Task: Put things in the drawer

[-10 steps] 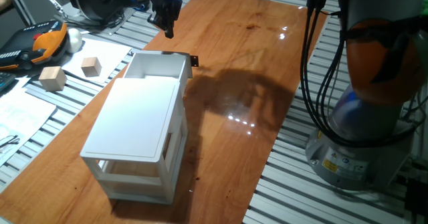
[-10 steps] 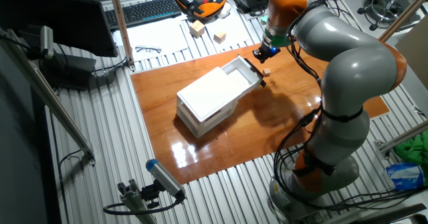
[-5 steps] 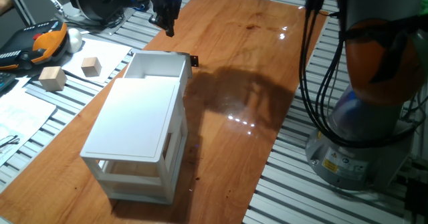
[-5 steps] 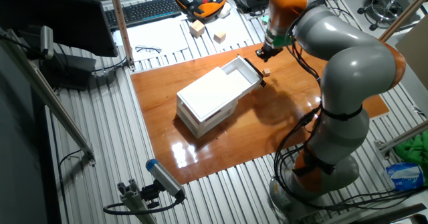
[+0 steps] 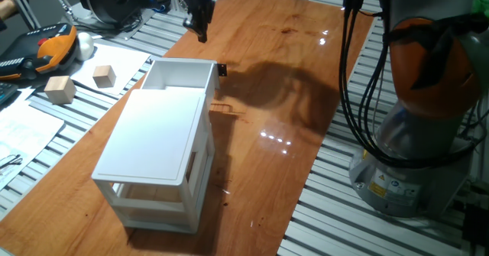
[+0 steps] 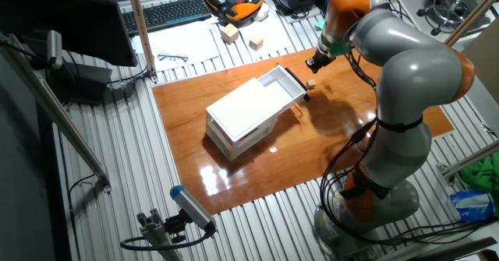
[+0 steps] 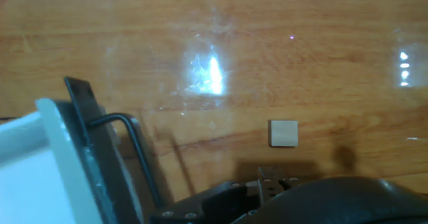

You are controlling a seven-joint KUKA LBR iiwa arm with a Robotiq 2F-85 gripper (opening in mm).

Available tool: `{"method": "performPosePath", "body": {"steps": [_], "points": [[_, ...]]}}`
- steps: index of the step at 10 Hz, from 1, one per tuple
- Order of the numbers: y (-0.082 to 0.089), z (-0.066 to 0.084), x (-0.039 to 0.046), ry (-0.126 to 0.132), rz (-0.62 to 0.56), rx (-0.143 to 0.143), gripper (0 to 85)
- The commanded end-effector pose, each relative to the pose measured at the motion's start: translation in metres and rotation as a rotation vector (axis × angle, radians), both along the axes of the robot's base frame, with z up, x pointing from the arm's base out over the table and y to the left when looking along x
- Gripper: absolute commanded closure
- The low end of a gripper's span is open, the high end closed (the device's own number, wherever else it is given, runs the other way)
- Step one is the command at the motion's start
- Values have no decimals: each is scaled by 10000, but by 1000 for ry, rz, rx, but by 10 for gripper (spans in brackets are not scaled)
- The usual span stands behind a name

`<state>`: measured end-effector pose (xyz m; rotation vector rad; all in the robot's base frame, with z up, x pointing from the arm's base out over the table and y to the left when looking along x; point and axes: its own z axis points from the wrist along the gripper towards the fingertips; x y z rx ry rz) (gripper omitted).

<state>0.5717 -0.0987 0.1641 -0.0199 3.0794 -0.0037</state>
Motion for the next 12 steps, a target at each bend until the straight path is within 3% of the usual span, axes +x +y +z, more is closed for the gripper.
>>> {"method": "performPosePath", "body": {"steps": [1,3,7,9,10,12], "points": [[-24,-64,2,-1,-2,1,850],[-54,-165,26,14,-3,2,850],[-29,-204,94,66,-18,-25,850],[-112,-277,187,58,-9,-22,850],[-149,-331,224,56,-6,-4,850],[-135,-435,231,43,-14,-7,850]]}}
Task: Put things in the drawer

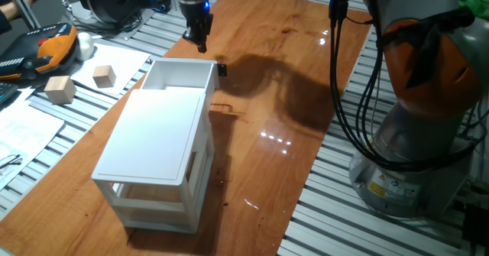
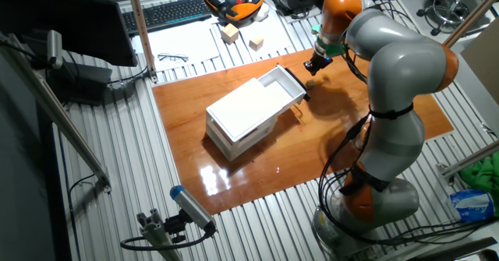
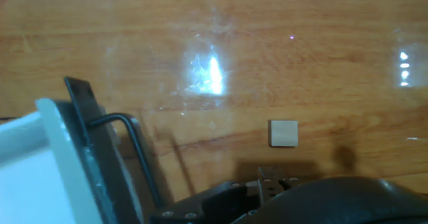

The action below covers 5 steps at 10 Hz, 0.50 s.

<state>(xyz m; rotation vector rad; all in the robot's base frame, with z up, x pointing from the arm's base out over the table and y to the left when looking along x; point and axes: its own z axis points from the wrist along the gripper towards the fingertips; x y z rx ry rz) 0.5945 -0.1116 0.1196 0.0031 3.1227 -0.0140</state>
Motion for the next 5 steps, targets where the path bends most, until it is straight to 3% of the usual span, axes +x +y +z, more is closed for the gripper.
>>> {"method": "performPosePath", "body": {"steps": [1,5], "points": [[19,-45,-5,-3,-3,1,850],[12,-155,-22,-3,-11,5,850]]}}
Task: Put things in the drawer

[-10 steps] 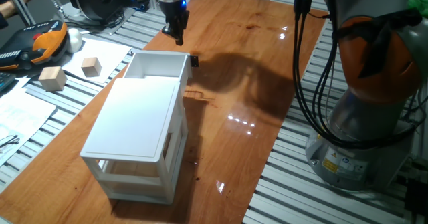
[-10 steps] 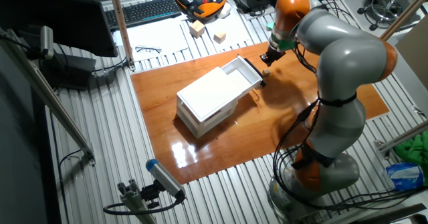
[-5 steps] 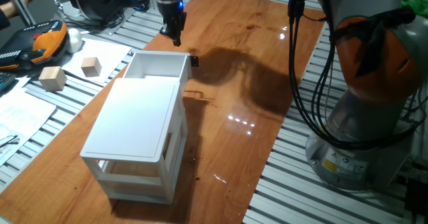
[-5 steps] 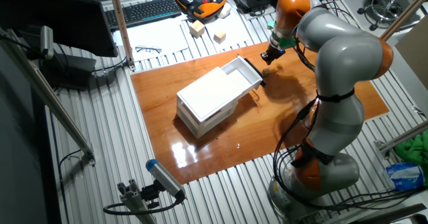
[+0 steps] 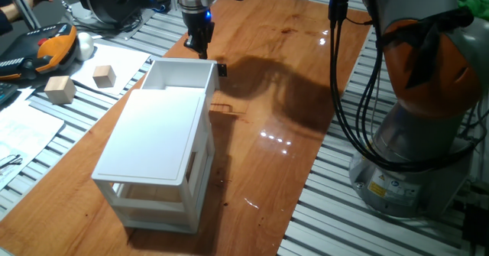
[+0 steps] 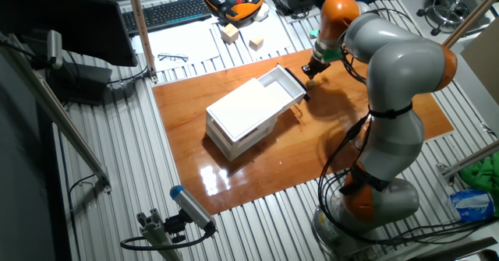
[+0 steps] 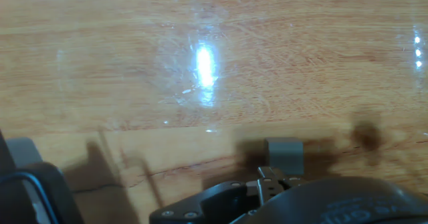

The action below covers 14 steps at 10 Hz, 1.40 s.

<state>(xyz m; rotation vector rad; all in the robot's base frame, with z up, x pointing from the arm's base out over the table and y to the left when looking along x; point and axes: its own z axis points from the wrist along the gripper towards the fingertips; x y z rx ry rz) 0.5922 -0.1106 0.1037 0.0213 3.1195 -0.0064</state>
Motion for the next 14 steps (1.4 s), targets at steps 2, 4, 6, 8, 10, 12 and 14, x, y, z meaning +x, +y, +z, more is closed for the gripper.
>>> {"method": "performPosePath", "body": {"steps": [2,4,6,8,10,12,14], "points": [[-22,-47,-16,0,-4,4,850],[-65,-59,-20,2,-6,9,850],[-115,-73,-34,0,-7,15,850],[-126,-83,-42,-11,-9,2,850],[-133,-80,-40,-29,-5,-63,850],[-162,-101,-58,-37,-4,-72,850],[-165,-98,-57,-27,4,-48,850]]}}
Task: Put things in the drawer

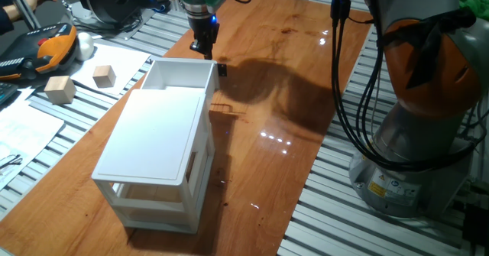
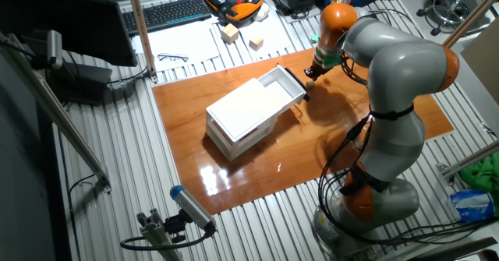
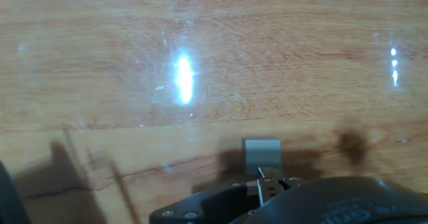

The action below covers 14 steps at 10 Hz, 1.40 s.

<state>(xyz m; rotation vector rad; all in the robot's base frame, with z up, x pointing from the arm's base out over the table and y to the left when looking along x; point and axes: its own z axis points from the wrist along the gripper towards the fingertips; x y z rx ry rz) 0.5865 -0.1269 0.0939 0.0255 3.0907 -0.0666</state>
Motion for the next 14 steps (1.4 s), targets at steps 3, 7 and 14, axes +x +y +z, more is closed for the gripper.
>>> {"method": "performPosePath", "body": {"steps": [3,7,14], "points": [[-2,0,0,57,-29,10,850],[2,-3,0,36,-28,21,850],[-3,-120,53,-7,3,34,680]]}}
